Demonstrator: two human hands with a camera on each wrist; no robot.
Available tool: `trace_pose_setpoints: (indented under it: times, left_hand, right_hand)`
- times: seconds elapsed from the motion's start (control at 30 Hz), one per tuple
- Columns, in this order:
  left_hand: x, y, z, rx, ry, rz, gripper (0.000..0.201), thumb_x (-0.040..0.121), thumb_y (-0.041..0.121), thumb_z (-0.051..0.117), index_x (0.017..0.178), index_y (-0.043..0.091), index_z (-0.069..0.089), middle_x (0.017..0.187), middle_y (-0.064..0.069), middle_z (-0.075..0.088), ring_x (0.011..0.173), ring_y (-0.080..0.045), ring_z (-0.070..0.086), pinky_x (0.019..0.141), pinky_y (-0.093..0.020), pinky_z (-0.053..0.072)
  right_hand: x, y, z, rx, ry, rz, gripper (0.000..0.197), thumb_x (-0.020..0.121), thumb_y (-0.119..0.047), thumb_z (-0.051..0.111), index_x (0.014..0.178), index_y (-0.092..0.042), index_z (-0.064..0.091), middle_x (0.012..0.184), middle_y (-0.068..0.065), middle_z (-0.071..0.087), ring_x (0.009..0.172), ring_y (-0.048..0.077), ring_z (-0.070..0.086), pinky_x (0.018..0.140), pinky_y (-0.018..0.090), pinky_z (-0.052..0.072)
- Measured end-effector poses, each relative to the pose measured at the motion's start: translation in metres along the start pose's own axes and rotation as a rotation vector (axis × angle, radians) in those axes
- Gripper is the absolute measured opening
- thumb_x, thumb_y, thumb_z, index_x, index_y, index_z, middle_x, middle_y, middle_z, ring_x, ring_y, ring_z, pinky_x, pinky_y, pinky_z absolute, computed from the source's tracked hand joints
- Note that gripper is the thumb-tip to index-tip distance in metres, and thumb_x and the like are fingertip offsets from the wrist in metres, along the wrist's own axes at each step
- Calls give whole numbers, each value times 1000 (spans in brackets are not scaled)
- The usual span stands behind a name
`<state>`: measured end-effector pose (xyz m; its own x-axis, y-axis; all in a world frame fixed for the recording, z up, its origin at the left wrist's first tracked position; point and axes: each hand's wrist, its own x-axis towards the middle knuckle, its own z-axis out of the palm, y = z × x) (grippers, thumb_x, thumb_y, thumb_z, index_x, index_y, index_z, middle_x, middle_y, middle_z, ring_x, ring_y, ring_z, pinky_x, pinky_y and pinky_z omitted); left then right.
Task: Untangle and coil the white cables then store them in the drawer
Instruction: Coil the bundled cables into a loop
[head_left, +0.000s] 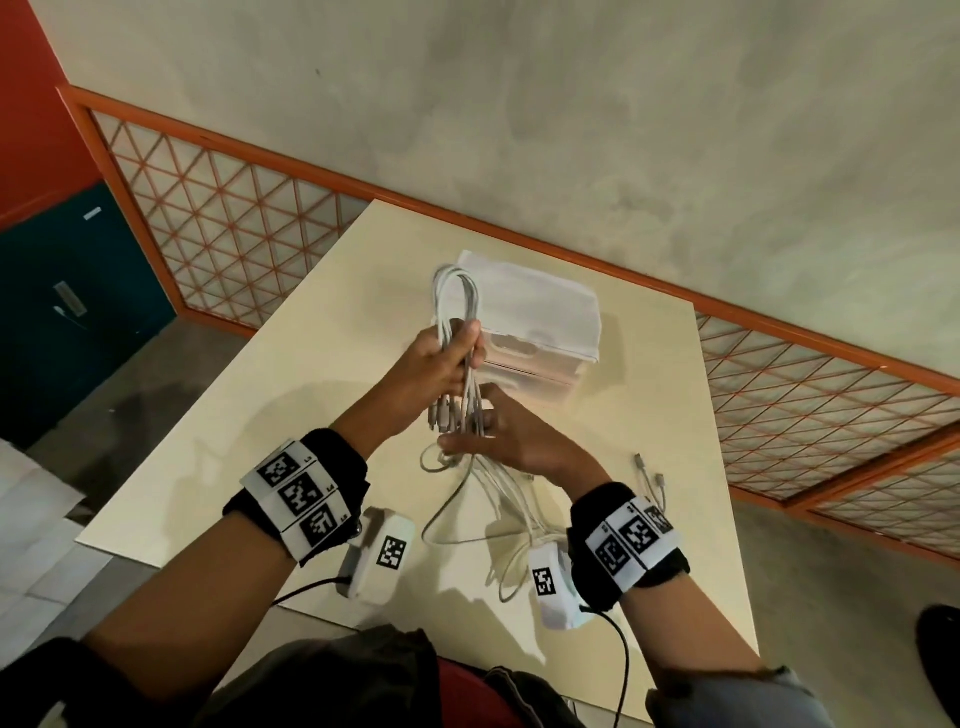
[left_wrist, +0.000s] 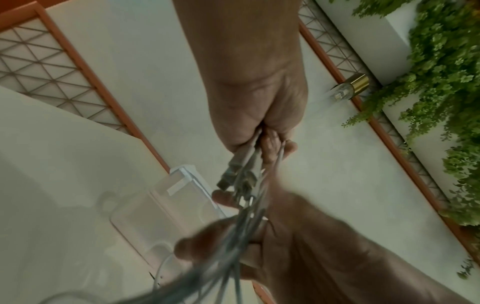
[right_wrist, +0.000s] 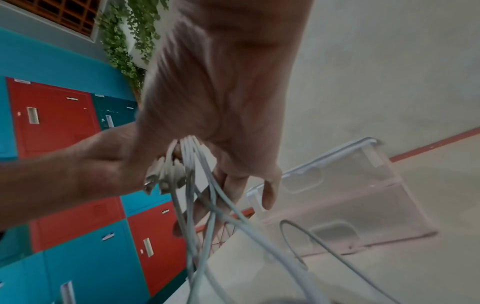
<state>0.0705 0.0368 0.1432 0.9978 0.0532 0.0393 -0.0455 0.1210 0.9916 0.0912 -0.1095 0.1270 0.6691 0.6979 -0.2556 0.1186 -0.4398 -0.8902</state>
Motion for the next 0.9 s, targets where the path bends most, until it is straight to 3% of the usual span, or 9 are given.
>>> trace_pose_setpoints:
  times: [0.07,0.13,0.23,0.33,0.4,0.53,0.67,0.8,0.9]
  left_hand:
    - [5,-4,-8,31,64,34,31,102,27,36,75,17,48,66,-2,45,39,0,29,41,-12,28]
    - [10,-7,-17,103,144,70,34,100,33,38,70,23,50,69,-14,44,40,-3,29,42,-15,28]
    - [13,-9,-22,194,268,125,37,101,35,35,69,24,51,73,-18,49,42,-7,31,46,-23,29]
    - [16,-11,-15,167,338,138,41,100,39,34,65,26,53,74,-28,54,49,-21,41,47,-31,36]
    - [18,-12,-10,75,335,88,43,100,38,35,63,27,52,72,-21,54,52,-21,44,51,-30,38]
    - [22,-10,-6,-277,250,-44,35,102,32,35,72,16,44,46,9,42,40,-6,39,44,-18,36]
    - [26,-3,-10,-402,254,-61,34,102,32,36,73,16,43,42,11,34,35,-3,31,40,-16,33]
    - [27,0,-24,-468,334,-44,34,101,32,38,71,17,44,41,10,33,34,-3,29,39,-16,29]
    - [26,0,-33,-478,333,-33,35,101,32,38,70,17,44,42,10,33,35,-4,27,39,-16,28]
  right_hand:
    - [0,2,0,-51,47,-25,12,93,-15,59,98,-6,52,73,8,65,71,26,66,80,50,53]
    - [-2,-1,-6,-93,89,-27,23,96,-24,52,101,-1,50,68,-3,54,61,19,62,68,39,51]
    - [-3,-7,-6,-193,141,-89,26,99,-31,45,102,-6,52,64,-8,44,48,1,49,55,24,42]
    - [-3,-18,8,-217,218,-177,29,102,-32,36,94,-10,54,59,-9,41,46,1,43,54,19,33]
    - [-2,-21,17,-226,216,-219,34,103,-33,30,90,-10,52,56,-5,40,49,6,40,58,24,35]
    - [-2,-20,20,-207,146,-224,32,103,-36,25,87,-21,48,59,7,38,54,19,37,60,32,36]
    - [-7,-16,12,-58,9,-94,37,102,-44,26,98,-21,55,61,3,39,51,12,36,55,21,36]
    - [-18,-5,0,-10,-169,2,47,100,-49,24,111,-21,60,57,0,34,45,10,35,63,30,44]
    - [-22,1,-11,-41,-172,68,47,99,-49,28,113,-23,64,58,-2,31,49,8,34,61,25,36]
